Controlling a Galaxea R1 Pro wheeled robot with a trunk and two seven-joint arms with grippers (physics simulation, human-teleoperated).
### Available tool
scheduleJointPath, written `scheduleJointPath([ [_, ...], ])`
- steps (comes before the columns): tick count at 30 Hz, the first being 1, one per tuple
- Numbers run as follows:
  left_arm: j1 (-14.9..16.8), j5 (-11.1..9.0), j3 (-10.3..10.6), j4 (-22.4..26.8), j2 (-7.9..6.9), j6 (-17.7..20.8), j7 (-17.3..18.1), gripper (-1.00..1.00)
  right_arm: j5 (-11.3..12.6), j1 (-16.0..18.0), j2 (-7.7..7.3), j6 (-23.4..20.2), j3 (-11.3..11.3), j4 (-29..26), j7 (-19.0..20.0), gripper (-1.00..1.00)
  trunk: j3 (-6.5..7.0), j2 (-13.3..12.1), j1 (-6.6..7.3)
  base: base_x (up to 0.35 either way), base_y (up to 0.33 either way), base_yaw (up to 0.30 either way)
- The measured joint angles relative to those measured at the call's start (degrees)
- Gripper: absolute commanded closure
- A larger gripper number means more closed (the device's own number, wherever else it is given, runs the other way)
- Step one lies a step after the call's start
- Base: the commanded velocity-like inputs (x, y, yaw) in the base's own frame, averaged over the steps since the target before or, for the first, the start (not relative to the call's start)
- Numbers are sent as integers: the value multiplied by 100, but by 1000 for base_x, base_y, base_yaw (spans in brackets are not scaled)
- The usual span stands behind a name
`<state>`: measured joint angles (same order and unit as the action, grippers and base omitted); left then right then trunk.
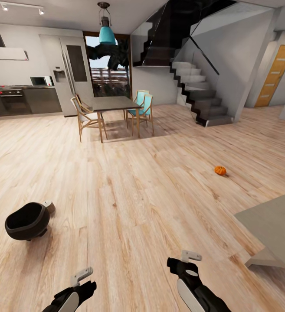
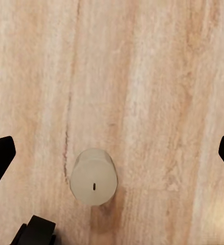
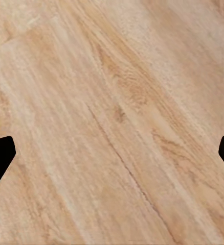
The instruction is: Place each of the two pumpkins and all three candles from the living room inside a cabinet in the living room (use any cabinet), then make sure every cabinet is closed, and position the cauldron so it is next to a table in the living room.
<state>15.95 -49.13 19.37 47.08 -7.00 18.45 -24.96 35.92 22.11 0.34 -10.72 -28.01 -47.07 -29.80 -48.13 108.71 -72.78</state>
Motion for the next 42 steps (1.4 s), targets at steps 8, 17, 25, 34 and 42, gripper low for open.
scheduleJointPath([
  [8,0,6,9,-277,7,-293,4,-100,12,-17,-4,397,-26,120,246,-100,-144,321,-176,0,0,0],
  [17,-5,-8,-1,-332,7,-397,3,-100,15,-18,-4,436,-22,239,235,-100,-305,682,-373,0,0,0],
  [25,-8,-40,-28,-258,2,-355,-3,-100,17,-18,-6,402,-24,172,269,-100,-449,1003,-549,0,0,0],
  [34,-57,-91,-27,45,-58,-207,4,-100,27,-175,-41,261,-45,-473,965,-100,-610,1364,-747,0,0,0],
  [42,-61,-86,-79,410,-91,279,-3,-100,17,-537,-107,-148,2,-1066,1859,-100,-754,1685,-923,0,0,0],
])
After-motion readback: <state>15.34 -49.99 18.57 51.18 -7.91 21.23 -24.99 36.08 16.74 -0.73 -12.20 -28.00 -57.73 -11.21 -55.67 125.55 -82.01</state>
